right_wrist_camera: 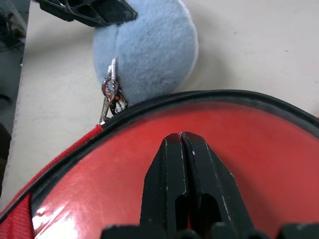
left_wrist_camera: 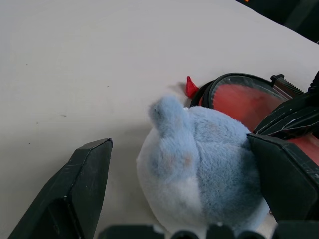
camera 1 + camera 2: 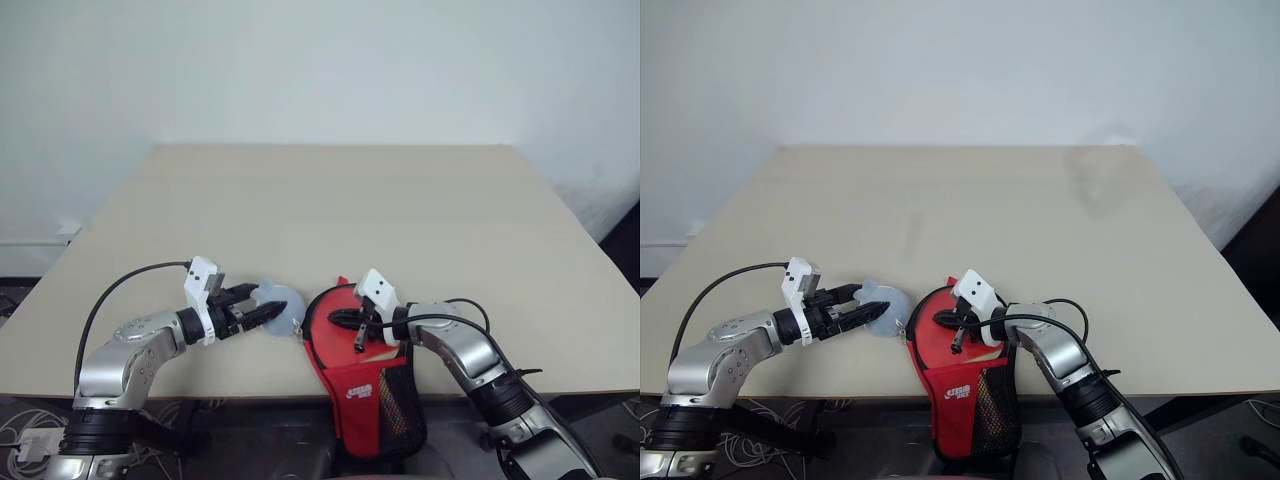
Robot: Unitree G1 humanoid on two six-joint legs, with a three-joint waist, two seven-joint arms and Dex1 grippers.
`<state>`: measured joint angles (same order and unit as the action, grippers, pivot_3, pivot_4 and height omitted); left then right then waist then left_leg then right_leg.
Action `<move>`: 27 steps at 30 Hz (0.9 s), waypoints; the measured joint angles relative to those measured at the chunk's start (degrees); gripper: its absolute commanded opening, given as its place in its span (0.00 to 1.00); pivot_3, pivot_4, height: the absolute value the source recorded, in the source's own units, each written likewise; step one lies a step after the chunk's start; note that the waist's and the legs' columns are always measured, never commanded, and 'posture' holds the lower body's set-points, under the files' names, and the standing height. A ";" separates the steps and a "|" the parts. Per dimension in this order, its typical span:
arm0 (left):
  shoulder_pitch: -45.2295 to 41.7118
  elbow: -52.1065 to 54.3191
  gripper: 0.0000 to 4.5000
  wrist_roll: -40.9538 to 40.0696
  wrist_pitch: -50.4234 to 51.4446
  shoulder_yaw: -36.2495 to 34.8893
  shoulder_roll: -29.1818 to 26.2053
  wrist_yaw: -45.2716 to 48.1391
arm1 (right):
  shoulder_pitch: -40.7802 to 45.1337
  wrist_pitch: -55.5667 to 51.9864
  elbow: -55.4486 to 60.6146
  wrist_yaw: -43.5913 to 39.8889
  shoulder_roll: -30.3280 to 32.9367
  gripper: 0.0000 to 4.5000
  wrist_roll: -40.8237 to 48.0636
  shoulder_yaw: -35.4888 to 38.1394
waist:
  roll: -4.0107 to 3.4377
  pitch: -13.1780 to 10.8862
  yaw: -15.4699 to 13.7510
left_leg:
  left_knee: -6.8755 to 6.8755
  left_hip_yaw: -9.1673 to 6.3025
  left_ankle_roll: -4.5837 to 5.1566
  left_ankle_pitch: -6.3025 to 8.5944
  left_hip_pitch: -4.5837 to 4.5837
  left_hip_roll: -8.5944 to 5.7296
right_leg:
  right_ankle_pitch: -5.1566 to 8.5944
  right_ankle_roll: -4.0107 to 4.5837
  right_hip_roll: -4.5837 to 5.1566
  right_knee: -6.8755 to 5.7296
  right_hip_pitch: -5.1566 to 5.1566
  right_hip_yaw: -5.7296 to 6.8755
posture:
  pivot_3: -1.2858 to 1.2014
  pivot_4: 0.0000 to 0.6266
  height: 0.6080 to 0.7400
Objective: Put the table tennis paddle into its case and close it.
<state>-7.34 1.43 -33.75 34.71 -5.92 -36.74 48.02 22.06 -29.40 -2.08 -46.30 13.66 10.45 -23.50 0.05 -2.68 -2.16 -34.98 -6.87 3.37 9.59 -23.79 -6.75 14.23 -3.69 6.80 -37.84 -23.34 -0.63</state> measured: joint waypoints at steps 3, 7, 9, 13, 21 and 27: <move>-0.01 0.00 1.00 0.05 0.34 0.04 0.38 0.02 | 0.00 0.00 -0.35 0.12 -0.86 0.01 -0.38 -0.18 | 0.00 0.00 0.02 | 0.01 0.03 -0.02 0.01 0.01 0.05 | 0.00 0.00 -0.04 0.00 0.00 -0.02 | 0.52 0.00 0.75; -0.10 0.01 1.00 0.08 0.81 0.23 0.71 0.04 | 0.47 0.07 -1.73 0.34 -1.97 0.01 -0.96 -0.41 | 0.00 0.00 0.02 | 0.01 0.07 -0.04 0.03 0.05 0.13 | -0.02 0.04 -0.10 0.00 0.00 -0.03 | 0.52 0.00 0.75; -0.14 0.01 1.00 0.12 0.90 0.33 0.71 0.08 | 0.73 0.12 -2.29 0.47 -2.53 0.01 -1.25 -0.44 | 0.00 0.00 0.02 | 0.01 0.09 -0.06 0.03 0.06 0.17 | -0.03 0.05 -0.13 0.00 -0.01 -0.03 | 0.52 0.00 0.75; -0.21 0.00 1.00 0.63 1.09 0.52 0.69 0.91 | 1.84 0.19 -3.14 0.80 -3.65 0.01 -1.55 -0.47 | 0.00 0.00 0.03 | 0.02 0.10 -0.08 0.04 0.08 0.20 | -0.05 0.08 -0.16 0.00 0.00 -0.04 | 0.52 0.00 0.75; -0.16 -0.23 1.00 1.80 1.14 1.37 0.97 1.84 | 2.00 0.44 -3.51 1.12 -3.97 0.01 -1.66 -0.48 | -0.01 0.01 0.03 | 0.03 0.12 -0.09 0.05 0.10 0.22 | -0.07 0.11 -0.19 0.00 -0.01 -0.05 | 0.52 0.00 0.75; -0.14 -0.67 1.00 2.07 1.13 2.45 2.10 1.77 | 2.18 -0.25 -2.71 0.80 -2.93 0.01 -1.54 -0.22 | -0.02 0.01 0.03 | 0.03 0.12 -0.10 0.05 0.10 0.23 | -0.07 0.12 -0.19 0.00 -0.01 -0.06 | 0.52 0.00 0.75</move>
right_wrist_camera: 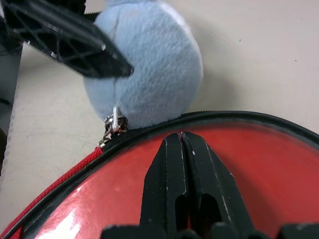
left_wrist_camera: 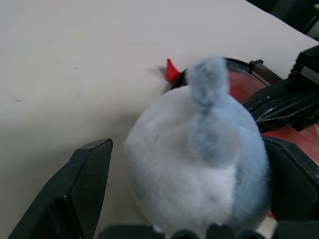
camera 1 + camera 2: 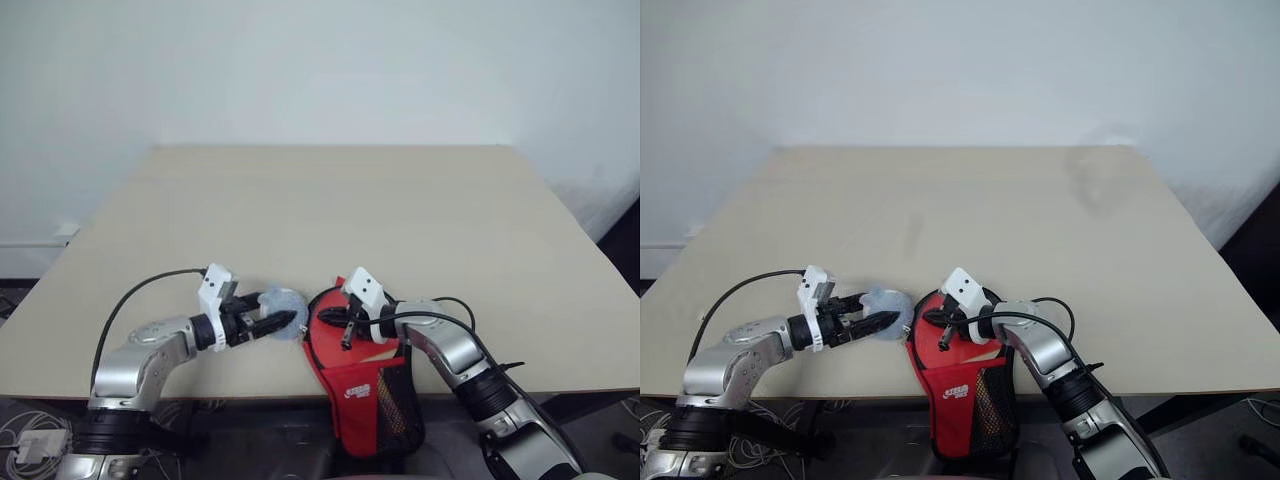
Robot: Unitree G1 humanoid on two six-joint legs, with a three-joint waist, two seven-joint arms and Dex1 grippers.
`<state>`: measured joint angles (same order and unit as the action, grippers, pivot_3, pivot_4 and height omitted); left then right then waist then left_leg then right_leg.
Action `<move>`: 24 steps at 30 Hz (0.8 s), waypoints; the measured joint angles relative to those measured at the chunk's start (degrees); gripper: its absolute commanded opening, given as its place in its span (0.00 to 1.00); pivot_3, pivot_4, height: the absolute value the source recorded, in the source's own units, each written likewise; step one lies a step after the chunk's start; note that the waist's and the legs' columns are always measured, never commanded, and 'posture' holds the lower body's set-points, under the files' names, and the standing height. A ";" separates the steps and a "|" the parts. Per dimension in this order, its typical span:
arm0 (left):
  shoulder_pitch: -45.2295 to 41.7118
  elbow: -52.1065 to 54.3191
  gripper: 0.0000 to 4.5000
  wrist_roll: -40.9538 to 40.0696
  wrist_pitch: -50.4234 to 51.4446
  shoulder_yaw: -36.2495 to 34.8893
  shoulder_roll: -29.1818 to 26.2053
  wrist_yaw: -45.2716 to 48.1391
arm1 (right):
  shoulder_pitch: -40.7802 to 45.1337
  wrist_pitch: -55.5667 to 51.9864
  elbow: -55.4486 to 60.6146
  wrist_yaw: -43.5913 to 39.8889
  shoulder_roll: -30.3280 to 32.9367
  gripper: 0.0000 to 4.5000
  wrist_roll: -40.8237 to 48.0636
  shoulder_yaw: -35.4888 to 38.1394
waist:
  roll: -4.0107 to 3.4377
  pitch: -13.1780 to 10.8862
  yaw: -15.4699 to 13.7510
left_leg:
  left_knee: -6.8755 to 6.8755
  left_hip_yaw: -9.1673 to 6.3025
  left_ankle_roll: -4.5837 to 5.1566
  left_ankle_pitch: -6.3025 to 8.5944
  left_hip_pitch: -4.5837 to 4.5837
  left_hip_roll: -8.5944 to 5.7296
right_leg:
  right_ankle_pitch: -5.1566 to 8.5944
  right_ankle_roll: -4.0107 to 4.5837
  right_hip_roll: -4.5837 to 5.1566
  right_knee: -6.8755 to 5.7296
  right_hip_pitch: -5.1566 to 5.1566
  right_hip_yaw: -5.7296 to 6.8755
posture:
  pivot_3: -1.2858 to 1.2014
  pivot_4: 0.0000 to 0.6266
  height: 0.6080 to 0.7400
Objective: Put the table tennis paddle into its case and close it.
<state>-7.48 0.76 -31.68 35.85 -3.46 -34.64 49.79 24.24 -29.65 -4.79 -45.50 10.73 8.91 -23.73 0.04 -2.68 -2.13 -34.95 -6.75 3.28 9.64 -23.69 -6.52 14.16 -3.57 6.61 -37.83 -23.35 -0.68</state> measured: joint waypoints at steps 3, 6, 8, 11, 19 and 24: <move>0.00 -0.39 1.00 0.29 -0.01 0.00 0.03 0.02 | 0.65 -1.58 3.44 -1.06 3.00 0.01 0.52 1.22 | 0.00 0.00 -0.07 | -0.01 0.00 0.00 0.00 0.00 0.00 | 0.03 -0.05 0.02 0.01 0.02 0.00 | 0.52 0.00 0.75; -0.02 -0.68 1.00 0.51 -0.05 0.03 0.30 0.02 | 0.76 -3.11 7.53 -2.62 6.87 0.01 1.42 3.09 | 0.01 0.01 -0.05 | 0.00 0.00 0.00 0.00 0.00 0.00 | 0.10 -0.16 0.04 0.01 0.02 0.00 | 0.52 0.00 0.75; -0.06 -0.90 1.00 0.58 -0.09 0.05 0.65 0.01 | 0.34 -3.68 8.67 -3.16 8.27 0.01 1.72 3.46 | 0.01 0.01 -0.03 | 0.00 0.01 0.00 0.01 0.00 0.03 | 0.10 -0.16 0.05 0.01 0.02 0.01 | 0.52 0.00 0.75; -0.11 -1.14 1.00 0.88 -0.13 0.11 0.89 0.01 | -0.91 -3.90 8.69 -3.16 8.51 0.01 1.69 3.20 | 0.01 0.01 0.01 | 0.01 0.01 -0.01 0.01 0.00 0.04 | 0.11 -0.15 0.05 0.01 0.01 0.01 | 0.52 0.00 0.75; -0.16 -1.14 1.00 1.42 -0.18 0.06 0.89 0.02 | -0.82 -3.76 3.09 -0.58 5.65 0.01 -0.07 1.59 | 0.01 0.01 -0.01 | -0.01 0.01 -0.01 0.01 0.01 0.05 | 0.10 -0.15 0.04 0.01 0.01 0.01 | 0.52 0.00 0.75; -0.16 -1.12 1.00 1.44 -0.10 0.04 0.88 0.01 | 0.59 -2.98 0.27 -0.40 3.57 0.01 -0.70 1.10 | 0.01 0.01 0.03 | 0.00 0.01 -0.01 0.01 0.02 0.05 | 0.09 -0.14 0.02 0.01 0.02 0.01 | 0.52 0.00 0.75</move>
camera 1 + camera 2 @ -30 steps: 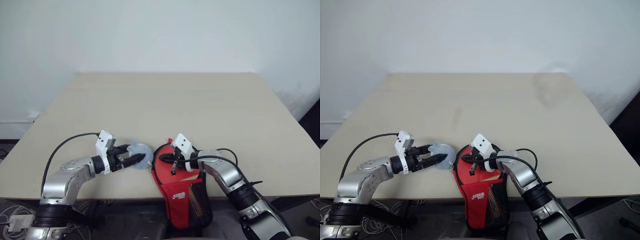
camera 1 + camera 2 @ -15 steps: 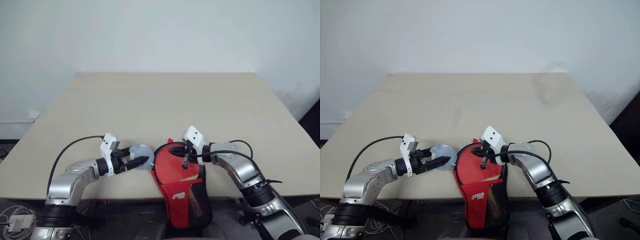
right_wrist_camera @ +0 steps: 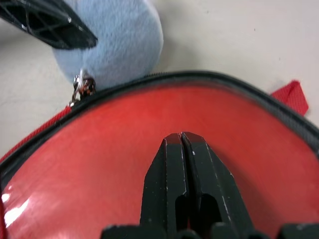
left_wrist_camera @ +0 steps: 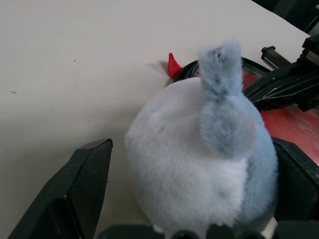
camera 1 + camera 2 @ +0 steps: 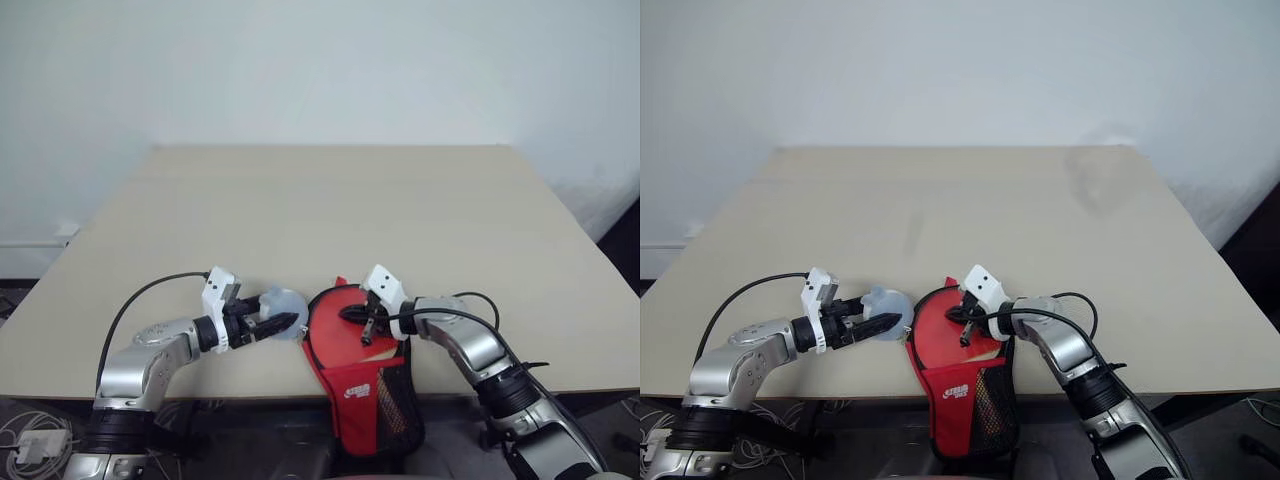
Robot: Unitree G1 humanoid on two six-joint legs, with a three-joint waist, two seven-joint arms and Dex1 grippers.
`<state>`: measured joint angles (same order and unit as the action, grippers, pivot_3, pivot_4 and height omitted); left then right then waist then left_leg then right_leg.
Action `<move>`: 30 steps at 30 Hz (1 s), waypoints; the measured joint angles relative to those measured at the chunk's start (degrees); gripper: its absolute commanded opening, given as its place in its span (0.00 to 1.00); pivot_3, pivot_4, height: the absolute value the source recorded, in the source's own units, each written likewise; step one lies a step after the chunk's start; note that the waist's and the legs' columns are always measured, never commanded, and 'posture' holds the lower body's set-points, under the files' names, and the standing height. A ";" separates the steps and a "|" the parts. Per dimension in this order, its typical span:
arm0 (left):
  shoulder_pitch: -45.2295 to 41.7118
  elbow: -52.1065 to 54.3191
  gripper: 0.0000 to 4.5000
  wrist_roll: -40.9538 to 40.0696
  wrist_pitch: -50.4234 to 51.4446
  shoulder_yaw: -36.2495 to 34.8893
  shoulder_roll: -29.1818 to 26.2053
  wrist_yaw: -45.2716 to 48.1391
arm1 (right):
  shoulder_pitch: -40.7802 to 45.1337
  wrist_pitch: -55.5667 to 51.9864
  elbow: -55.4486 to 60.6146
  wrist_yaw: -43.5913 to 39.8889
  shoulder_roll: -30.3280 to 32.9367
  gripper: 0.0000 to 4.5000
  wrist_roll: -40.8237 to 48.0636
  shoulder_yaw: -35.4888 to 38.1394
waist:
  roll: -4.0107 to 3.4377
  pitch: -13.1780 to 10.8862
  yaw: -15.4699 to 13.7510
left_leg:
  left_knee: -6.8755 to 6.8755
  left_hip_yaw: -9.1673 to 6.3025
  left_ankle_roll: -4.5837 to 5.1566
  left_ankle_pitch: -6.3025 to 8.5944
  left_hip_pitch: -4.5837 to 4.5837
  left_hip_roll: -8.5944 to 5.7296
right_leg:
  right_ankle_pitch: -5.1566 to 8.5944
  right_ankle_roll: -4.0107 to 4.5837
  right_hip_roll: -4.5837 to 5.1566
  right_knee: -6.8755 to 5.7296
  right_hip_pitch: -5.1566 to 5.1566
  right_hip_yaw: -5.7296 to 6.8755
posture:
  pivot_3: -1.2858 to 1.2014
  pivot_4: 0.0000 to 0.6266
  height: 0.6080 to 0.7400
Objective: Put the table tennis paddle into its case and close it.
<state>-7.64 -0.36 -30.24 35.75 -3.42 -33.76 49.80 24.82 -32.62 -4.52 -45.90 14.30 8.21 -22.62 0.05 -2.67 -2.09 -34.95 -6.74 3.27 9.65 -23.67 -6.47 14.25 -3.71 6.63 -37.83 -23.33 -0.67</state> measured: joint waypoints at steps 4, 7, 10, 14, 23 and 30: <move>0.00 0.00 1.00 0.02 0.00 -0.01 -0.01 0.00 | 0.70 1.28 -1.88 -0.09 -1.75 0.01 -0.37 -0.95 | -0.01 0.00 -0.04 | 0.00 -0.01 0.00 0.00 0.01 0.00 | -0.01 0.02 -0.02 0.00 0.00 0.00 | 0.52 0.00 0.75; 0.00 0.00 1.00 0.04 0.00 -0.01 -0.01 -0.02 | 0.87 1.81 -2.37 -0.18 -2.05 0.01 -0.46 -1.30 | -0.01 0.01 -0.03 | 0.01 -0.01 0.00 0.00 0.02 0.01 | -0.06 0.09 -0.04 -0.01 0.01 0.00 | 0.52 0.00 0.75; 0.00 0.00 1.00 0.06 0.00 -0.01 -0.01 -0.05 | 0.88 2.07 -2.67 -0.19 -2.23 0.01 -0.47 -1.31 | -0.02 0.01 -0.01 | 0.02 -0.01 -0.01 0.00 0.04 0.03 | -0.05 0.09 -0.06 0.00 0.01 0.00 | 0.52 0.00 0.75; 0.00 0.00 1.00 0.10 0.00 -0.01 0.02 -0.10 | 0.88 2.13 -2.74 -0.18 -2.29 0.01 -0.49 -1.32 | -0.02 0.02 0.00 | 0.03 -0.01 -0.01 0.00 0.05 0.03 | -0.05 0.08 -0.07 0.00 0.01 -0.01 | 0.52 0.00 0.75; 0.02 0.00 1.00 0.16 0.25 0.04 0.13 -0.15 | 0.88 2.13 -2.76 0.12 -2.85 0.01 -0.55 -1.65 | -0.03 0.02 -0.01 | 0.03 0.00 -0.01 0.00 0.05 0.03 | -0.05 0.08 -0.08 0.00 0.01 -0.01 | 0.52 0.00 0.75; 0.01 -0.34 0.72 -0.07 1.91 0.04 0.61 -0.03 | 0.86 2.07 -2.76 0.52 -3.40 0.00 -1.07 -1.82 | -0.04 0.03 -0.01 | 0.04 -0.01 -0.01 0.01 0.06 0.04 | -0.05 0.08 -0.09 0.00 0.01 -0.01 | 0.52 0.00 0.75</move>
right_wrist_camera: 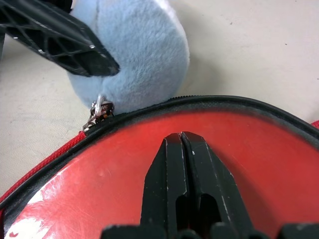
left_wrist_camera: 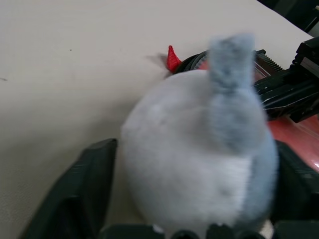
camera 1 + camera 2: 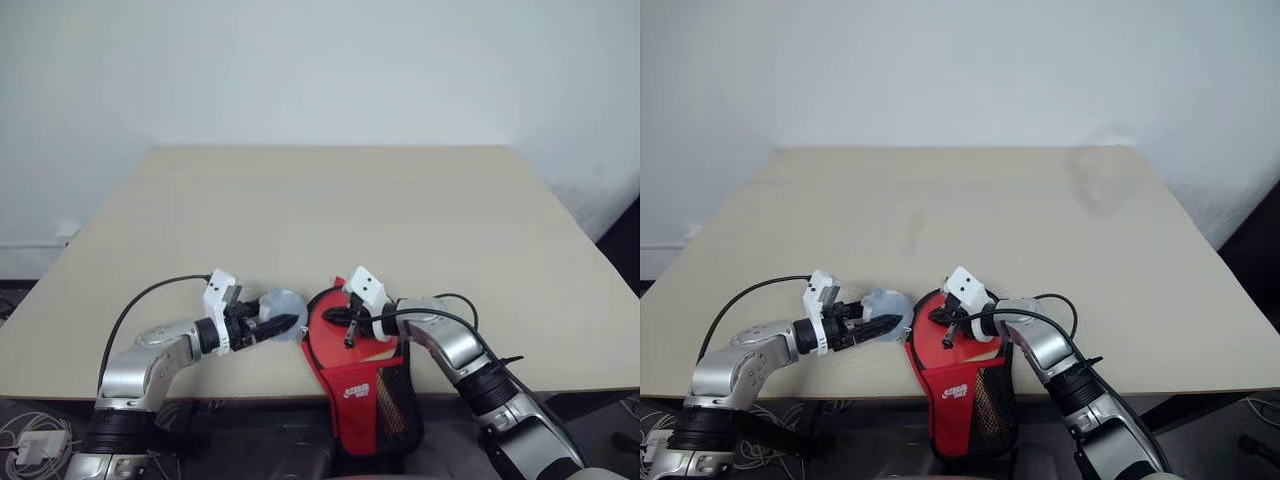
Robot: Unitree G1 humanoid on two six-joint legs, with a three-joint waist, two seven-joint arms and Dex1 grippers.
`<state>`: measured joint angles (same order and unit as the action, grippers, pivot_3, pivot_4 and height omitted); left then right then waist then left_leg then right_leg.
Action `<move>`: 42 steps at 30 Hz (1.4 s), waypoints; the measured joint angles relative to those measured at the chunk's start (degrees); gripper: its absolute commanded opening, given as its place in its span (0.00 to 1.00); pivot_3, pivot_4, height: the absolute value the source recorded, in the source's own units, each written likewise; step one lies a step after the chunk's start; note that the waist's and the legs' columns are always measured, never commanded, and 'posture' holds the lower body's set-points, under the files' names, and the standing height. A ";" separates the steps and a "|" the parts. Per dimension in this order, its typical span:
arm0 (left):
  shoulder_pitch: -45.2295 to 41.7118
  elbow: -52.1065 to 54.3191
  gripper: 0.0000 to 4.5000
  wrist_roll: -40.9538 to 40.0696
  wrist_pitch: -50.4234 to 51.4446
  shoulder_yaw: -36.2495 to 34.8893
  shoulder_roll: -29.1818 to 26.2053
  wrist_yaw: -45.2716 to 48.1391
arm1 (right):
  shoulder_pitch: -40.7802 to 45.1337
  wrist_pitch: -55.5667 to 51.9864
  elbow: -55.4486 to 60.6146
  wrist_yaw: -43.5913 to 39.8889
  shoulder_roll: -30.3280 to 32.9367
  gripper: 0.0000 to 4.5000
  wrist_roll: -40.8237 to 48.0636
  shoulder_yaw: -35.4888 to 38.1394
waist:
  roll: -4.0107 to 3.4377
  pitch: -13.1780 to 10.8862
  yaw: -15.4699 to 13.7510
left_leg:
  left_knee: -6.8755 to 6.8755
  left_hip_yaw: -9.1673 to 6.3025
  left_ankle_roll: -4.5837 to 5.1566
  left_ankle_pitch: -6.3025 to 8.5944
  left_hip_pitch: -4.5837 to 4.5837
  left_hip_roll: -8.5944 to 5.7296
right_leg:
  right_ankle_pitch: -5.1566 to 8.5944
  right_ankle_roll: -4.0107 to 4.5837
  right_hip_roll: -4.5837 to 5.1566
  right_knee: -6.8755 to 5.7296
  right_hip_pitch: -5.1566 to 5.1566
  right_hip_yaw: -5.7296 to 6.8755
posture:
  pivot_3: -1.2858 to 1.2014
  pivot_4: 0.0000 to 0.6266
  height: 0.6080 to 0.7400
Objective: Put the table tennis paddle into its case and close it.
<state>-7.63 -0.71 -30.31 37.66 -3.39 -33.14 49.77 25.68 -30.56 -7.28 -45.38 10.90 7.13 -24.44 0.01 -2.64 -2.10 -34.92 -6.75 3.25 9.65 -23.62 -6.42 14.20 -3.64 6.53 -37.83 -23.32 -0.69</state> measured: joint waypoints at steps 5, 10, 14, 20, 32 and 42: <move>0.00 0.12 0.36 -1.28 1.49 -0.09 0.34 0.49 | -0.05 -0.04 0.00 0.17 -0.32 0.00 -0.24 0.00 | -0.04 0.03 0.00 | 0.00 0.00 0.00 0.00 0.01 0.01 | 0.00 -0.01 0.00 0.00 0.01 0.00 | 0.52 0.00 0.75; -0.01 0.15 0.11 -1.83 1.81 -0.29 0.34 0.38 | -0.05 -0.10 0.00 0.21 -0.45 0.00 -0.38 0.00 | -0.06 0.06 -0.02 | 0.00 0.00 0.00 0.00 0.01 0.00 | 0.01 -0.02 0.00 0.00 0.01 -0.01 | 0.52 0.00 0.75; -0.08 0.16 0.07 -1.70 1.38 -0.28 0.25 0.18 | -0.05 -0.10 -0.03 0.20 -0.43 0.00 -0.42 0.00 | -0.07 0.06 -0.02 | 0.00 0.00 0.00 0.00 0.02 0.00 | 0.02 -0.02 0.00 0.00 0.01 0.00 | 0.52 0.00 0.75; -0.02 0.77 0.07 -1.14 1.54 -0.08 -4.86 2.68 | -0.08 -0.09 -0.04 0.14 -0.46 0.00 -0.41 -0.01 | -0.08 0.06 0.50 | 0.05 0.00 -0.03 0.02 0.02 0.04 | 0.02 -0.01 -0.06 0.00 -0.02 -0.02 | 0.52 0.00 0.75; -4.49 -2.24 0.07 4.67 -1.94 4.53 -11.51 9.11 | -0.08 -0.11 -0.07 0.02 -0.60 0.00 -0.40 -0.01 | -0.09 0.05 1.26 | 0.08 -0.02 -0.22 0.05 0.03 0.27 | 0.01 0.03 -0.36 0.03 -0.06 -0.09 | 0.52 0.00 0.75; -11.46 -8.82 0.07 11.51 -8.45 10.27 -12.71 14.19 | 0.19 0.05 -0.71 -0.13 -0.94 0.00 -0.51 -0.12 | -0.08 0.06 1.53 | 0.08 -0.03 -0.29 0.05 0.06 0.39 | -0.01 0.05 -0.48 0.03 -0.07 -0.10 | 0.52 0.00 0.75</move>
<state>-19.09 -9.53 -18.79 29.21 6.89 -45.85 63.96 25.87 -30.50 -7.99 -45.51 9.96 6.63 -24.56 -0.07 -2.58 -0.57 -34.83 -6.78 2.96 9.70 -23.56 -6.04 14.19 -3.59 6.06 -37.81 -23.39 -0.79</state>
